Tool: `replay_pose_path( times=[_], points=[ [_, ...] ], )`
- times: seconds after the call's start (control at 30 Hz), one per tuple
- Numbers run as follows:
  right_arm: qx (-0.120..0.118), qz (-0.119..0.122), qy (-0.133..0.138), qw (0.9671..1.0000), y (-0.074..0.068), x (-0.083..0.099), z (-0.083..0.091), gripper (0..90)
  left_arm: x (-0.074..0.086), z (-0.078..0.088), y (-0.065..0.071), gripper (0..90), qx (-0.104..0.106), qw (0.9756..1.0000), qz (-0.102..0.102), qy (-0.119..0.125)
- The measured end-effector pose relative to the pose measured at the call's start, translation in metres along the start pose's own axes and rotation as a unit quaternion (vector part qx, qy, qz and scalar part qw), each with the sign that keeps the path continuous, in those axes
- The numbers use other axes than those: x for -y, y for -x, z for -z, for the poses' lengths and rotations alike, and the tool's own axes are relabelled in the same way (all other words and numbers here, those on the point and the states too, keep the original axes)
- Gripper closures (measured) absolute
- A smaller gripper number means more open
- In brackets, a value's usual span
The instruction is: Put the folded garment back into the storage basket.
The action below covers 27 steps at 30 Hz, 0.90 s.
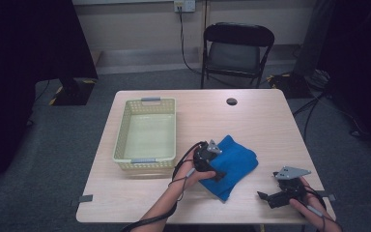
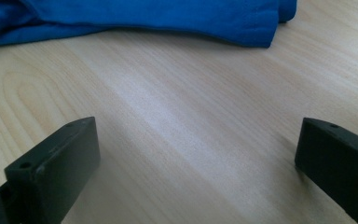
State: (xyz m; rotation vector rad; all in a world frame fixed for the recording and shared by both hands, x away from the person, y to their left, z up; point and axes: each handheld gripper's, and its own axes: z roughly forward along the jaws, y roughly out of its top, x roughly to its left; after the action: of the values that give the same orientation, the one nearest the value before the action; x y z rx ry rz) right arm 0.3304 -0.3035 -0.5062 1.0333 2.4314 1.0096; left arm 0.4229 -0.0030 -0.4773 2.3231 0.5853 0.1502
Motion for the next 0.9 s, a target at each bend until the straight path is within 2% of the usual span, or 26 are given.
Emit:
replay_pose_path(
  times=[0.27, 0.33, 0.4, 0.47, 0.6, 0.73, 0.9],
  points=[
    [0.000, 0.000, 0.000, 1.0000, 0.000, 0.000, 0.000, 0.0, -0.004, -0.009, -0.007, 5.2, -0.007, 0.9999, 0.009, -0.010],
    [0.000, 0.000, 0.000, 1.0000, 0.000, 0.000, 0.000, 0.0, -0.004, -0.013, -0.007, 5.2, -0.012, 0.9998, 0.003, -0.016],
    [0.000, 0.000, 0.000, 1.0000, 0.000, 0.000, 0.000, 0.0, -0.004, -0.015, -0.007, 5.2, -0.009, 0.9999, 0.005, -0.014],
    [0.000, 0.000, 0.000, 1.0000, 0.000, 0.000, 0.000, 0.0, -0.005, -0.018, -0.006, 4.8, -0.011, 0.9997, 0.012, -0.019],
    [0.000, 0.000, 0.000, 1.0000, 0.000, 0.000, 0.000, 0.0, -0.005, -0.023, -0.005, 2.7, -0.014, 0.9995, 0.014, -0.025],
    [0.000, 0.000, 0.000, 1.0000, 0.000, 0.000, 0.000, 0.0, -0.007, -0.025, -0.002, 0.8, -0.022, 0.9990, 0.000, -0.039],
    [0.000, 0.000, 0.000, 1.0000, 0.000, 0.000, 0.000, 0.0, -0.009, -0.026, -0.001, 0.8, -0.027, 0.9985, 0.002, -0.047]
  ],
)
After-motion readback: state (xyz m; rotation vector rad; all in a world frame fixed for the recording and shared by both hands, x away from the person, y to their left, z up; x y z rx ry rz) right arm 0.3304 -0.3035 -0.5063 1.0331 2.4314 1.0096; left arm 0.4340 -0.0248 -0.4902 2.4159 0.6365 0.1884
